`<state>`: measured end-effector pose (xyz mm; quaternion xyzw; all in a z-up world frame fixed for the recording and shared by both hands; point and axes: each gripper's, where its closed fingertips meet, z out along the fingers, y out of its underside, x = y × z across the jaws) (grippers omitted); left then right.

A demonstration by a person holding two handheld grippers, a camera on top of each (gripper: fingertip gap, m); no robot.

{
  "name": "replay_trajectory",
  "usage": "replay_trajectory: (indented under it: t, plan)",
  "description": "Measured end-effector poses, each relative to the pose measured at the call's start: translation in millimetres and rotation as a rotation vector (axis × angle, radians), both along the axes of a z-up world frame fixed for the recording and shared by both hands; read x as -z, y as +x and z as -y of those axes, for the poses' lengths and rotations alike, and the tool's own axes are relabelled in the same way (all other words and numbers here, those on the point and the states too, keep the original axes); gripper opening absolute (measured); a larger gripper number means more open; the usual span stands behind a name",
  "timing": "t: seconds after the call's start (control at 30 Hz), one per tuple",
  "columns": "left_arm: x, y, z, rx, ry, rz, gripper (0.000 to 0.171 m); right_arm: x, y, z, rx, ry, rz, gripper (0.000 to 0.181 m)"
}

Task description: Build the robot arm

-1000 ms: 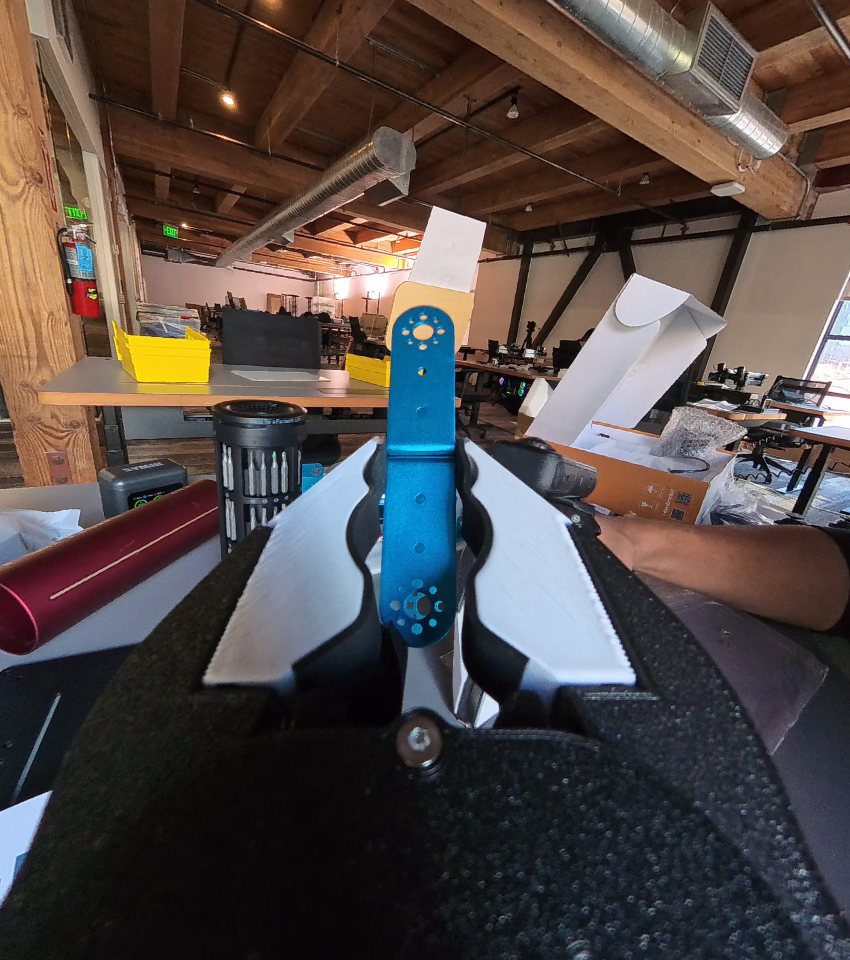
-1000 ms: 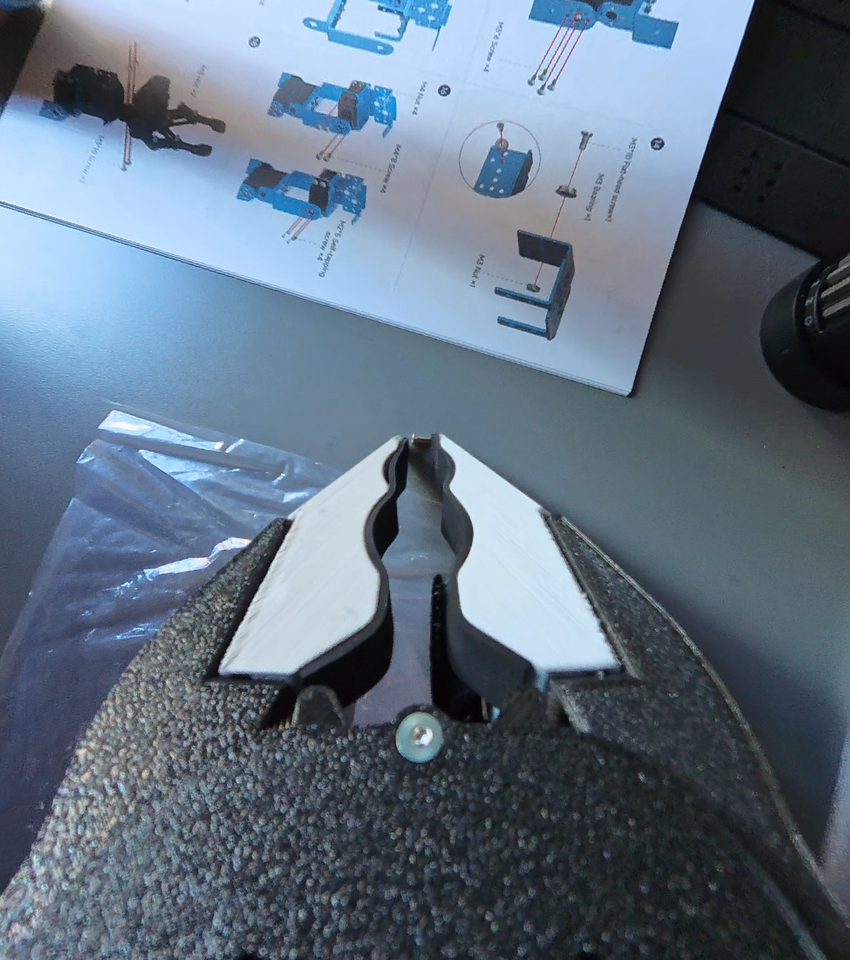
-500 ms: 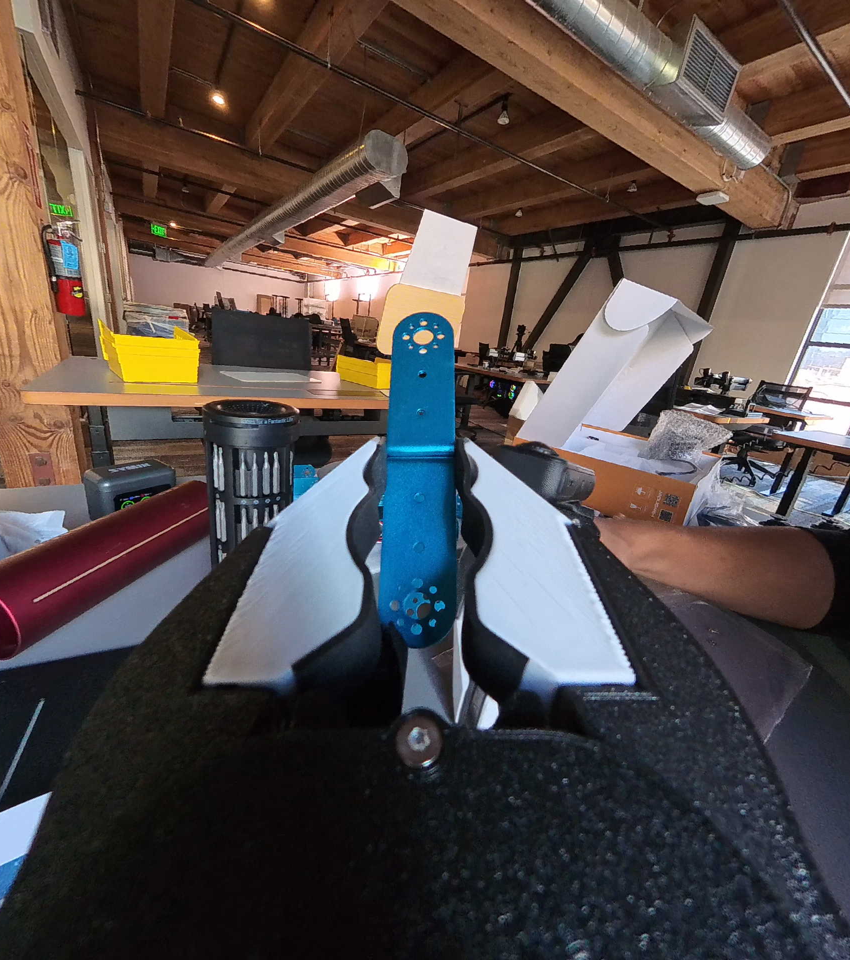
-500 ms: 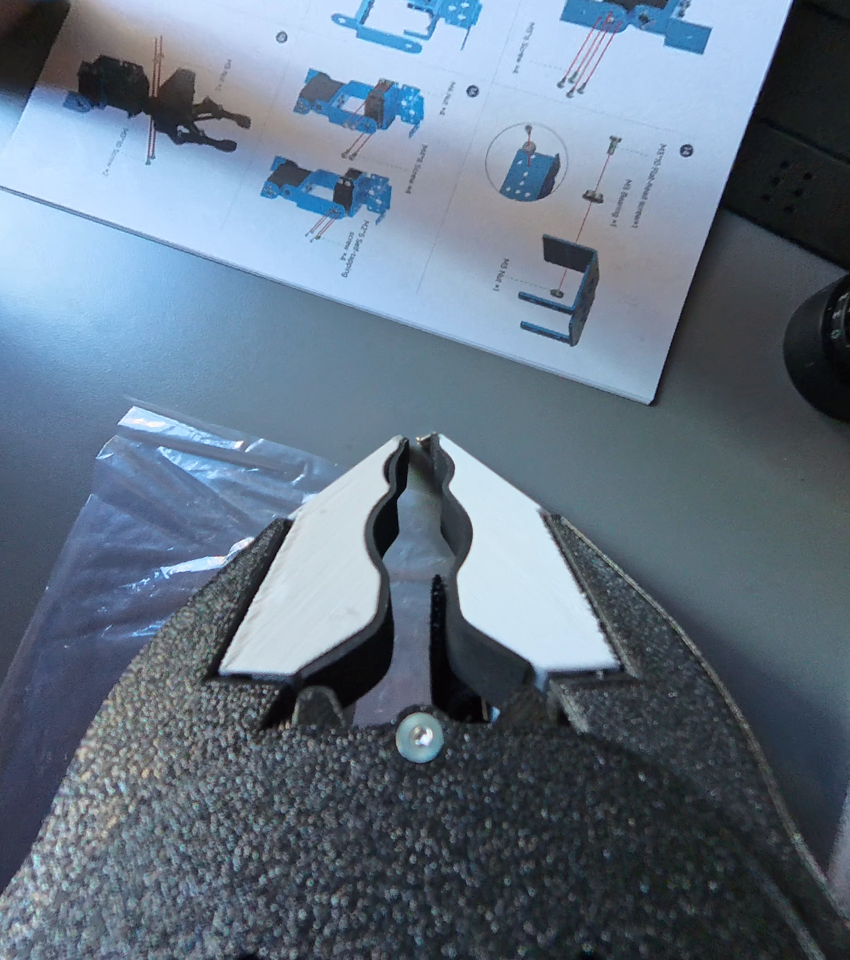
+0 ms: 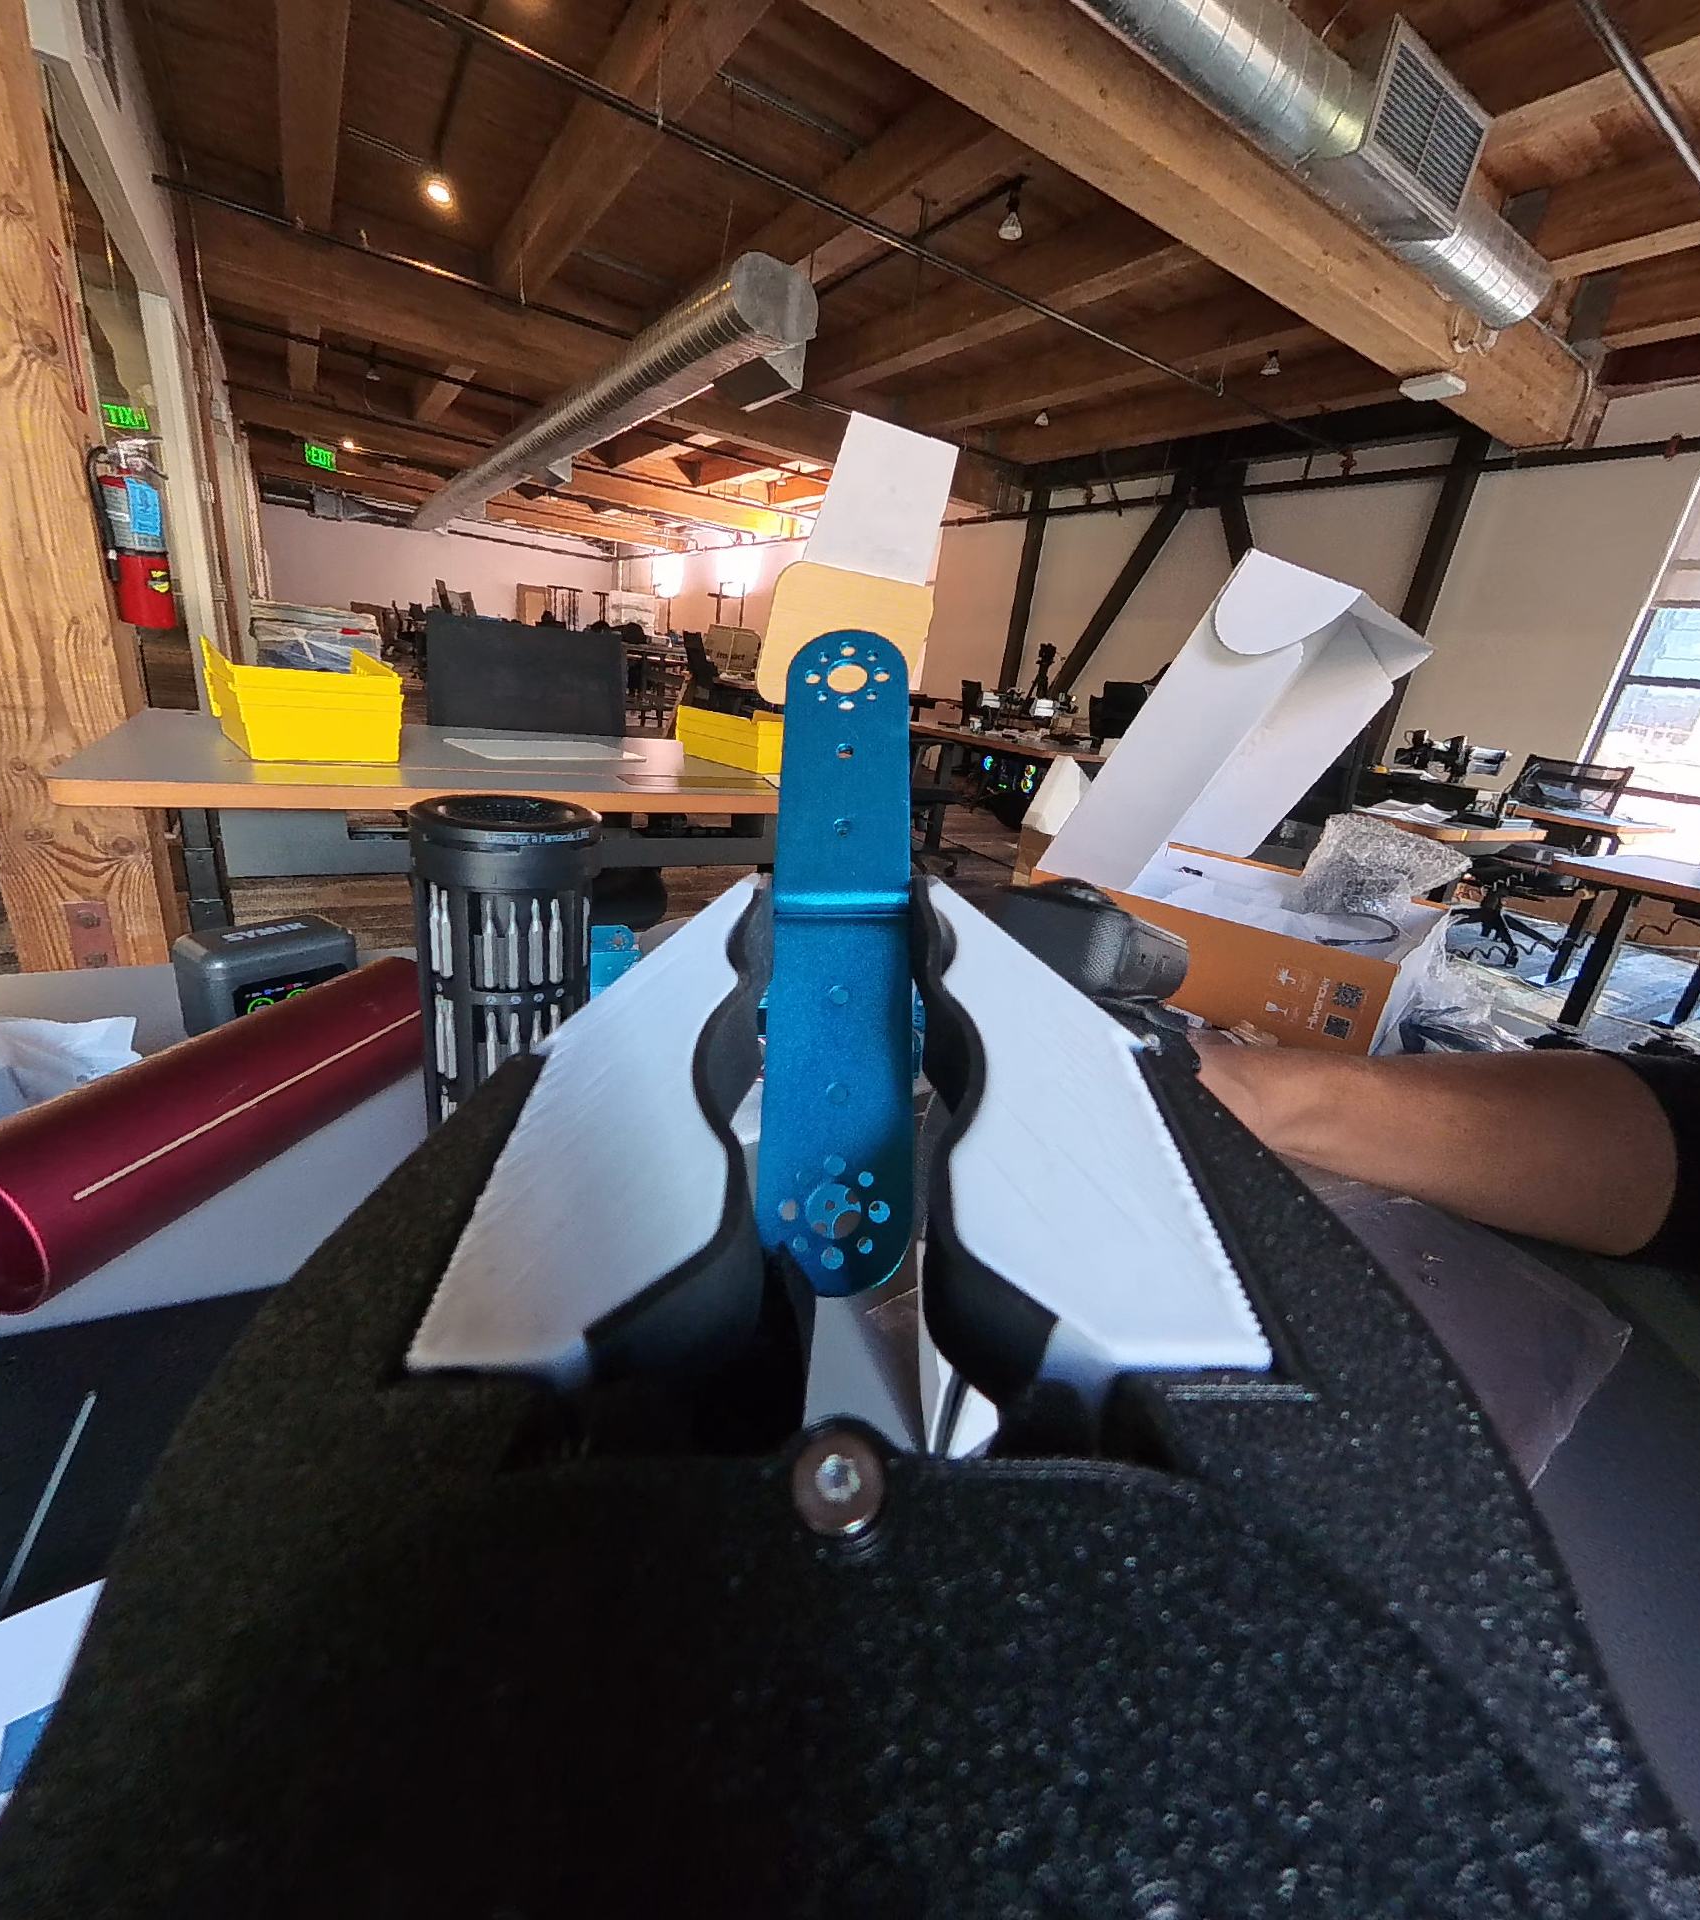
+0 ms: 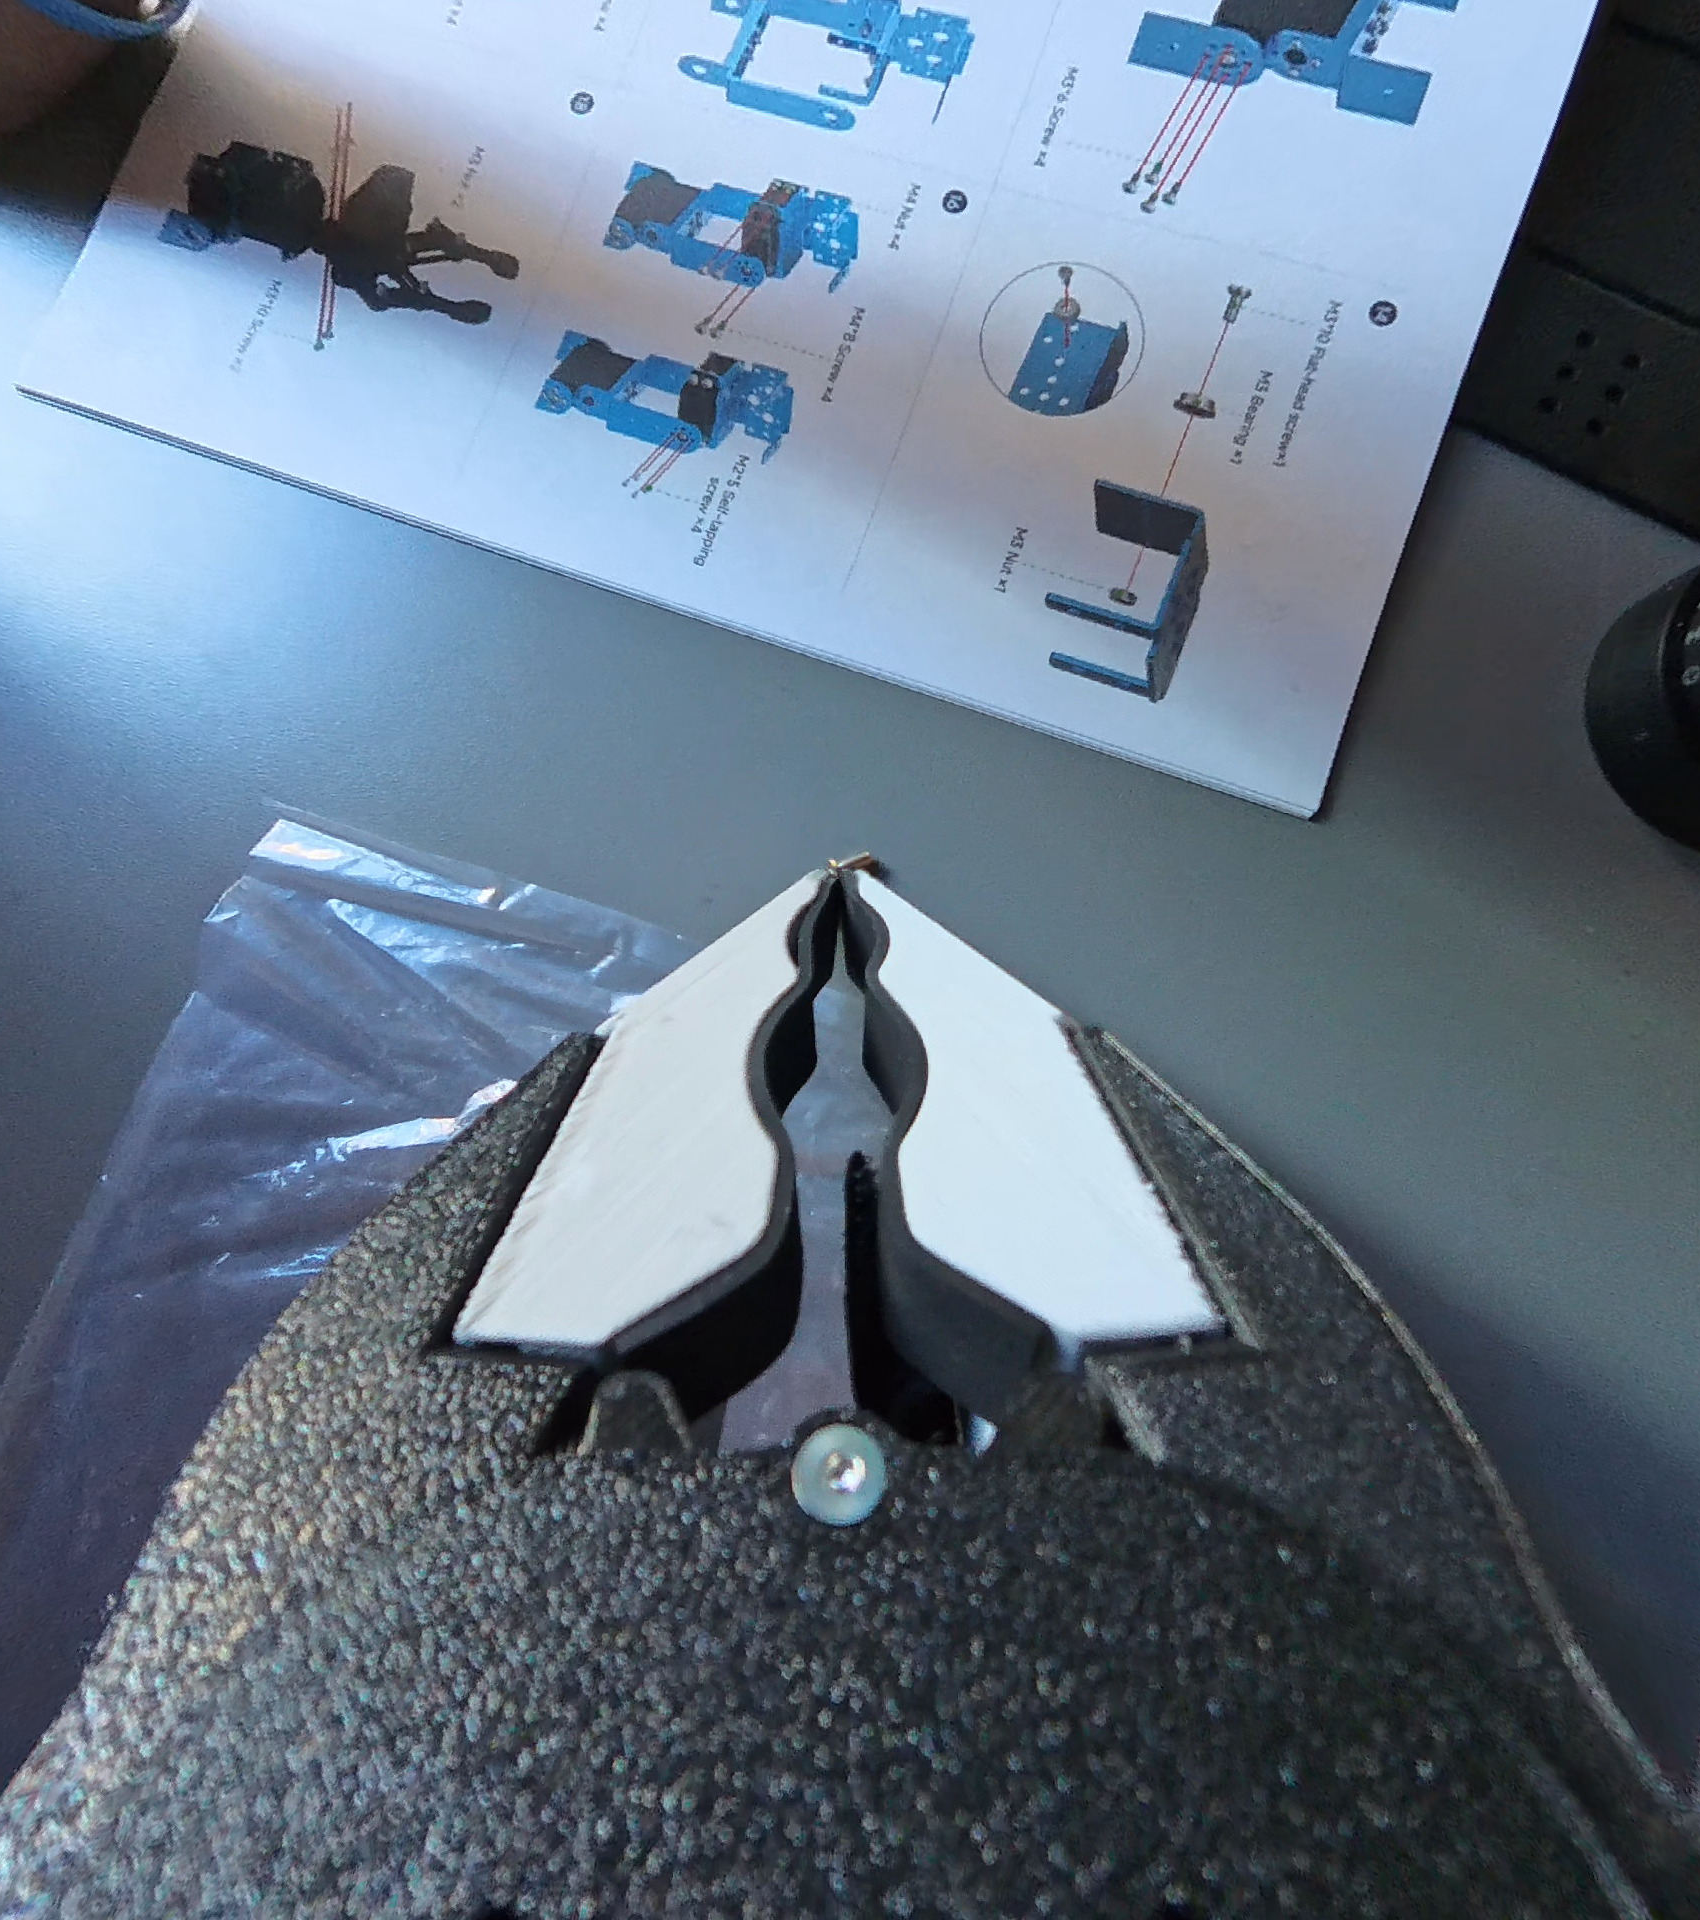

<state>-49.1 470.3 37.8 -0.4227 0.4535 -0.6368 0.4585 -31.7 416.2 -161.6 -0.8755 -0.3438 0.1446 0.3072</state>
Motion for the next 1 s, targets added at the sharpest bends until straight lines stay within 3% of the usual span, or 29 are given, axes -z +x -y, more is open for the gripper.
replay_trajectory:
  t: [0.17,0.37,0.5,0.6,0.77,0.93,1.0]
  plan:
    - [0,-1,0,0.000,0.000,0.003,0.025,-11,-4,5,-0.010,-0.025,-0.102,0.000]
    - [0,-1,7,0.041,0.007,0.003,0.025,-55,-5,19,0.009,-0.100,-0.495,0.000]
    - [15,7,26,0.144,0.012,-0.074,0.024,-86,0,42,-0.006,-0.085,-0.696,0.000]
    - [42,19,47,0.243,0.052,-0.209,0.024,-97,6,70,-0.047,-0.036,-0.715,0.000]
    - [96,40,65,0.308,0.098,-0.459,0.024,-95,23,107,-0.059,0.052,-0.555,0.000]
    - [101,51,87,0.491,-0.048,-0.520,0.024,-102,35,113,-0.041,0.083,-0.636,0.000]
    - [102,55,93,0.514,-0.040,-0.545,0.024,-95,43,110,-0.010,0.049,-0.634,0.000]
